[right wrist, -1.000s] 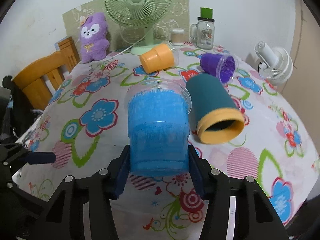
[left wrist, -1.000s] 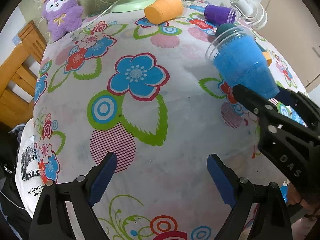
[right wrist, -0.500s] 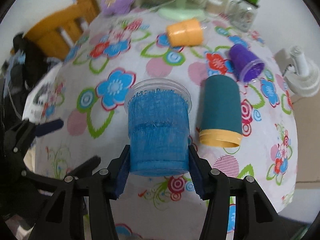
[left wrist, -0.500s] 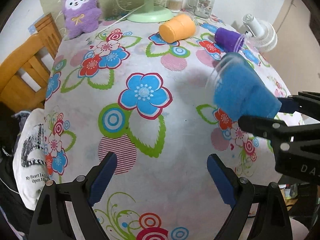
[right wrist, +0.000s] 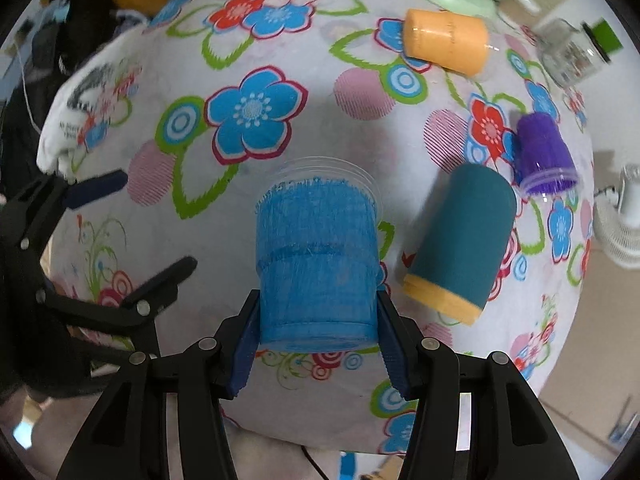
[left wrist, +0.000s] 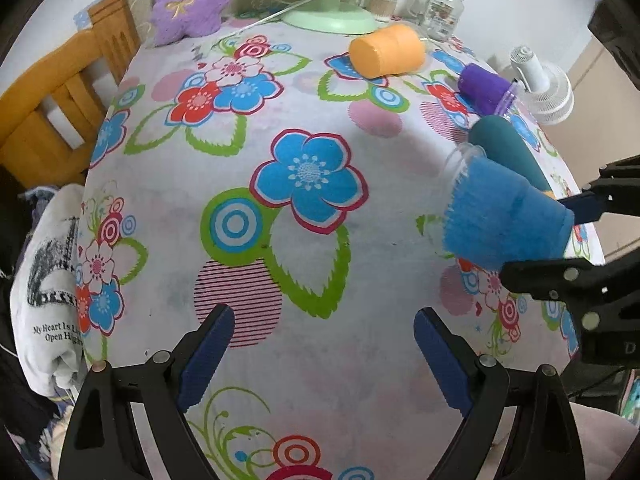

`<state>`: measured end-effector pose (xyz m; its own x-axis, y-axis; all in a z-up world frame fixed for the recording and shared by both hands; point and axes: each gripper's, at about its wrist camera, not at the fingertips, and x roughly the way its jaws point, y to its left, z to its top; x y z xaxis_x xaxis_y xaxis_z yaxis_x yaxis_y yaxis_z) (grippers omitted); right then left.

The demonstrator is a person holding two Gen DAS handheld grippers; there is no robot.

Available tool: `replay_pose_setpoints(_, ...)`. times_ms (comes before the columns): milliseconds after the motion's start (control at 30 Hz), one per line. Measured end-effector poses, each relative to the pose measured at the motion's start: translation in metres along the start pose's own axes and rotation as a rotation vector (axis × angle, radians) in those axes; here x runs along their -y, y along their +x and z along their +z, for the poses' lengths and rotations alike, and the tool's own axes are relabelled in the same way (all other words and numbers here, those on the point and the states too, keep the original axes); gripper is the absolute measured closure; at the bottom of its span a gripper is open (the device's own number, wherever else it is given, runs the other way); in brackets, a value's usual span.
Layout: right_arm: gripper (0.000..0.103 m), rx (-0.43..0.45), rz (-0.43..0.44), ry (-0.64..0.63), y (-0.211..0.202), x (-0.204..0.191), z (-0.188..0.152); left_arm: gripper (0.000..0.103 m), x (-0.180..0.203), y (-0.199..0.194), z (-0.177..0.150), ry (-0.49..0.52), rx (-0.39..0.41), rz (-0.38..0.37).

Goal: Flip cup upside down
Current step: 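Rotate the blue cup with the right tool so its base faces up, then lower the blue cup rim-down onto the table and open the right tool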

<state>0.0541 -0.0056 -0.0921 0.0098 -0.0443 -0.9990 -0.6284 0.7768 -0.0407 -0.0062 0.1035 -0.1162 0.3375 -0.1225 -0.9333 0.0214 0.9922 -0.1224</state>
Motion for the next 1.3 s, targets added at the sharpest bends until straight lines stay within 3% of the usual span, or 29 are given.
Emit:
replay_pose_setpoints(267,0.044,-0.064,0.000,-0.068,0.008,0.000,0.024,0.010,-0.017,0.006,0.015,-0.078,0.004,-0.001)
replay_pose_setpoints(300,0.043,-0.050,-0.011,-0.077,0.007,-0.001,0.029,0.010,-0.019,0.006,0.017,-0.086,0.004,-0.001)
replay_pose_setpoints(433,0.025,0.045,-0.064,-0.090,-0.001,-0.002,0.039,0.010,-0.024,0.004,0.022,-0.106,0.007,0.012)
replay_pose_setpoints(533,0.020,0.105,-0.041,-0.079,-0.009,-0.002,0.039,0.010,-0.028,0.003,0.024,-0.114,0.000,0.009)
replay_pose_setpoints(900,0.017,0.257,-0.023,0.074,-0.021,0.007,0.015,0.011,-0.028,-0.012,0.025,-0.106,0.010,0.024)
replay_pose_setpoints(1300,0.006,0.446,-0.006,0.201,-0.048,0.036,-0.013,0.010,-0.003,-0.042,0.035,-0.169,0.089,0.140)
